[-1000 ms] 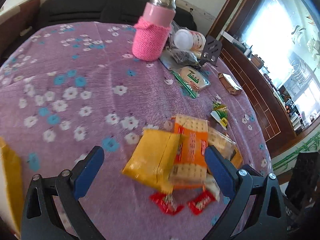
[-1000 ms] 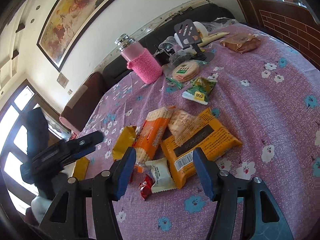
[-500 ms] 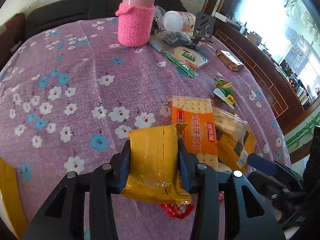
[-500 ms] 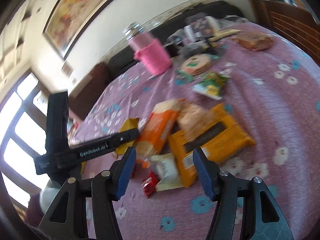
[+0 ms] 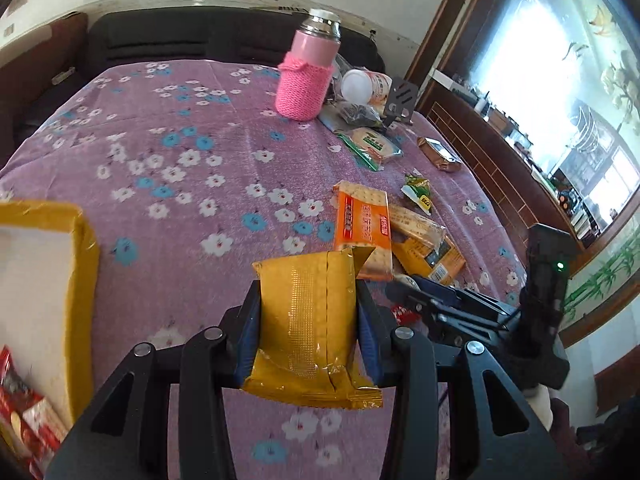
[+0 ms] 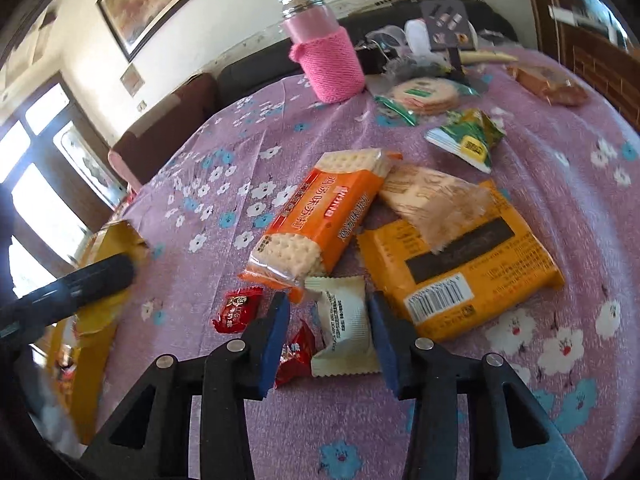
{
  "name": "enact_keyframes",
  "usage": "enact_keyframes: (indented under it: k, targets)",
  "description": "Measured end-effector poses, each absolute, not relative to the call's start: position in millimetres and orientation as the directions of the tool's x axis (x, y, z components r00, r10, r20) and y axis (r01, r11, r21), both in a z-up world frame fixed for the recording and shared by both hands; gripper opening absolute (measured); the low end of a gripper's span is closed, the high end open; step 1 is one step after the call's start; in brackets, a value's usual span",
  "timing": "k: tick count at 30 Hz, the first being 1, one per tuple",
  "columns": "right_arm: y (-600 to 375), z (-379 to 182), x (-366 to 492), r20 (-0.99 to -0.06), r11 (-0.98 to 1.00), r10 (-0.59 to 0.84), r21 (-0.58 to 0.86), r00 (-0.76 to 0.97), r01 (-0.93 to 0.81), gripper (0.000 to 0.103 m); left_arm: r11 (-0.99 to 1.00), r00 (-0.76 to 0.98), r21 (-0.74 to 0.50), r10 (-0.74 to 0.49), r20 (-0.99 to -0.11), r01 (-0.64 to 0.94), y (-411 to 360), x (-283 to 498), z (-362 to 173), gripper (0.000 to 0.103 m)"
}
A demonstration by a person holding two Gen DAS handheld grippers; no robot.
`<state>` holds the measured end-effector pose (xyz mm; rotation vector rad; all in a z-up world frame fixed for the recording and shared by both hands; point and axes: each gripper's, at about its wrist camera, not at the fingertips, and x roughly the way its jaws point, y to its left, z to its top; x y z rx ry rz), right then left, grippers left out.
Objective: Organize snacks
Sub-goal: 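Grasp the yellow biscuit pack with the left tool while the right tool grasps a white packet, then carry the yellow pack and white packet over the tray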
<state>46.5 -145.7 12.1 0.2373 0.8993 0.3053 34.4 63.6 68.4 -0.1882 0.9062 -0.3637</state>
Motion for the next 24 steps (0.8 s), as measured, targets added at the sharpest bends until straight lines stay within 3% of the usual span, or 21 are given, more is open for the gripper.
enact_keyframes:
  k: [1, 5, 12, 19, 24]
  targets:
    - [-145.5, 11.9, 45.3, -0.728, 0.930, 0.361, 0.330, 0.583, -0.163, 0.027, 0.922, 0.569, -0.321, -0.386, -0.727, 0.216, 69.7, 27.1, 70.5, 0.040]
    - [-155.2, 10.6, 40.5, -0.719, 0.911, 0.398, 0.384, 0.570, -0.150, 0.020, 0.918, 0.603, -0.357, -0.385, -0.698, 0.172, 89.2, 2.3, 81.2, 0.040]
    - [-167.8, 23.4, 26.3, -0.658, 0.882, 0.436, 0.447, 0.615, -0.147, 0.020, 0.915, 0.678, -0.391, -0.349, -0.647, 0.099, 134.8, -45.7, 102.8, 0.040]
    - [-146.5, 39.8, 8.5, -0.652, 0.914, 0.388, 0.361, 0.651, -0.184, 0.019, 0.931, 0.732, -0.363, -0.227, -0.642, -0.029, 202.3, -78.4, 111.5, 0.041]
    - [-126.7, 52.5, -5.3, -0.646, 0.878, 0.466, 0.420, 0.605, -0.228, 0.019, 0.935, 0.737, -0.333, -0.141, -0.661, -0.120, 251.1, -85.9, 113.2, 0.041]
